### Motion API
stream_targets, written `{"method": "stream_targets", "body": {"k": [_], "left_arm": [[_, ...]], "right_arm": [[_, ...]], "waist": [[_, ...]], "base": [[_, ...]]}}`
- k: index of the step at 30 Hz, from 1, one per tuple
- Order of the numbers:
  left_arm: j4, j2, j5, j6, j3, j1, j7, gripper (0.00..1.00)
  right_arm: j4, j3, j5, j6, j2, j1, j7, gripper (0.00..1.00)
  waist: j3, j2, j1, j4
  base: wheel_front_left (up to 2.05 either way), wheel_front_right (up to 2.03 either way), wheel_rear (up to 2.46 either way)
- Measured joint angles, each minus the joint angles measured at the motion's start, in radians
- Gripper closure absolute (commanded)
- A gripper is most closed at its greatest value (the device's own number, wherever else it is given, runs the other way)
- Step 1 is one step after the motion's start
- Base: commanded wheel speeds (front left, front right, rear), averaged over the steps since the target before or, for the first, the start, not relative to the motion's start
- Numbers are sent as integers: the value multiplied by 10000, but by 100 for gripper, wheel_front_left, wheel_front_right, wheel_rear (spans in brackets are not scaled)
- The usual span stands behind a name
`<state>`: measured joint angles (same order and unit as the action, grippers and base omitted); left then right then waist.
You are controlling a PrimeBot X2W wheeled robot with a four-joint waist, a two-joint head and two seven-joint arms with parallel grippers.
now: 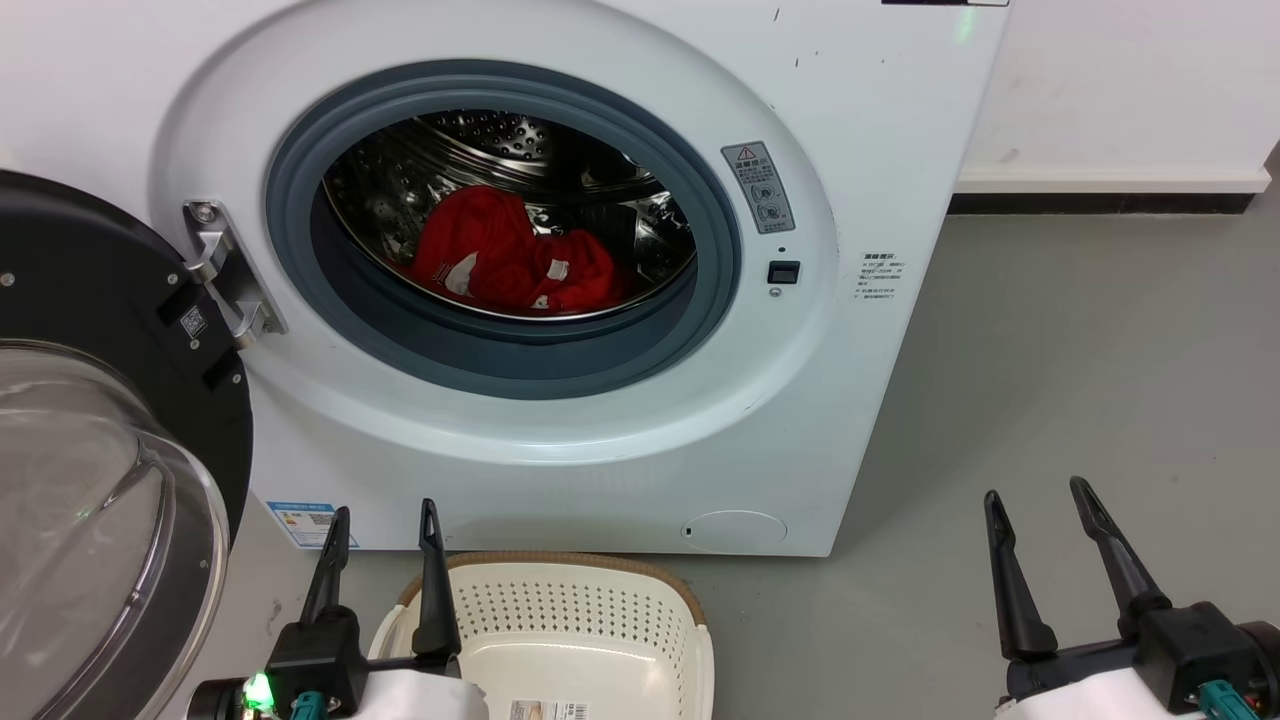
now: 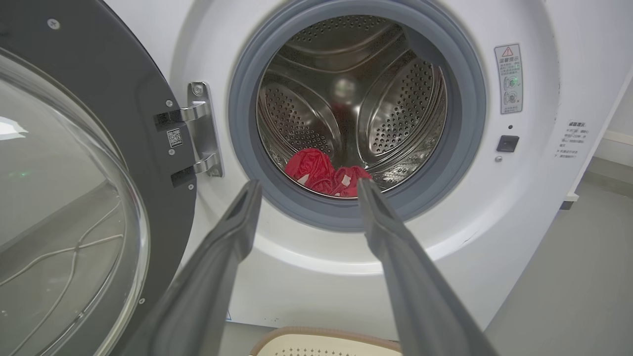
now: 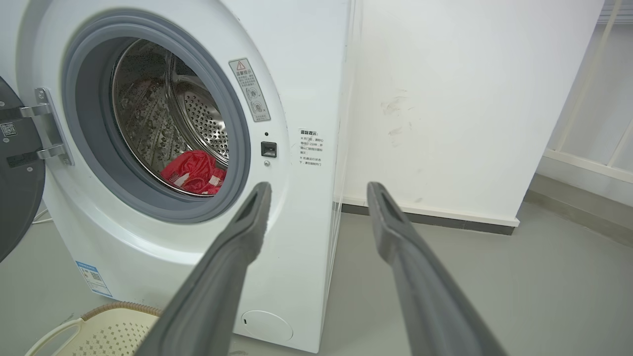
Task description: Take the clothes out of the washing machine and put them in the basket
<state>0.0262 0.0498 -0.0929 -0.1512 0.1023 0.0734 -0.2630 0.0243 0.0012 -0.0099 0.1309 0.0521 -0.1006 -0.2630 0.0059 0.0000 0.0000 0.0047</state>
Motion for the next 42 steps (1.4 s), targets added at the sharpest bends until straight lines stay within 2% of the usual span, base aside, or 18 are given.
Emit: {"method": "stream_targets", "body": {"k": [19,28,34,42], "left_arm": [[111,0,-86,13,-36,10,0,0],[974,2,-244,721,-165,-1095,0,0],[2571,36,-88,1463,-313,-2762,0,0],[4976,583,219,2004,-472,-5837,0,0]], "right_arm": [[-148,-10,268,0,0,-7,-2,0],[-17,44,284,0,0,250,-2,0],[67,146,349,0,0,690,-2,0],[190,305,495,2,0,1541,-2,0]], "waist": [[84,0,0,-27],[683,0,1,-99],[1416,0,1,-267],[2705,0,3,-713]], "base": [[0,0,0],[0,0,0],[0,0,0],[0,0,0]]}}
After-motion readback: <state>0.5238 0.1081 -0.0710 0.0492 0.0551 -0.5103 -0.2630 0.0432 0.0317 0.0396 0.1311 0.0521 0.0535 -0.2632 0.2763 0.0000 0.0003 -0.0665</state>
